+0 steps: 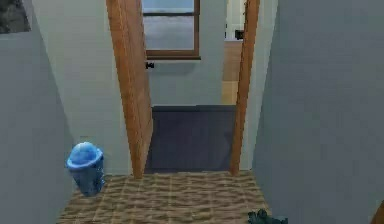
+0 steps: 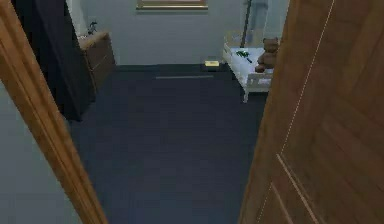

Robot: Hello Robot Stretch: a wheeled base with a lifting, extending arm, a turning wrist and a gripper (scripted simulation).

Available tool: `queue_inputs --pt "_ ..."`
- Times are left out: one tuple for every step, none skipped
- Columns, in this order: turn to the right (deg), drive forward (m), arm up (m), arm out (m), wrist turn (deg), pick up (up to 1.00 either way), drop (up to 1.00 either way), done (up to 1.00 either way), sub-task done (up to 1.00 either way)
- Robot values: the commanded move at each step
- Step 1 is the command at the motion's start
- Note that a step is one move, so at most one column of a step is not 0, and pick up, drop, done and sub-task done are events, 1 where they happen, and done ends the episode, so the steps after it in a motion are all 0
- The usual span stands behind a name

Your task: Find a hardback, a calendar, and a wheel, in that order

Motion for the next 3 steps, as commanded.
queue_inputs --pt "0.0 1.00 0.00 0.00 0.0 0.00 0.00 0.00 0.00" --pt "-6.0 0.00 0.00 0.00 0.0 0.00 0.00 0.00 0.00" --pt "0.0 0.10 0.00 0.00 0.0 0.00 0.00 0.00 0.00"
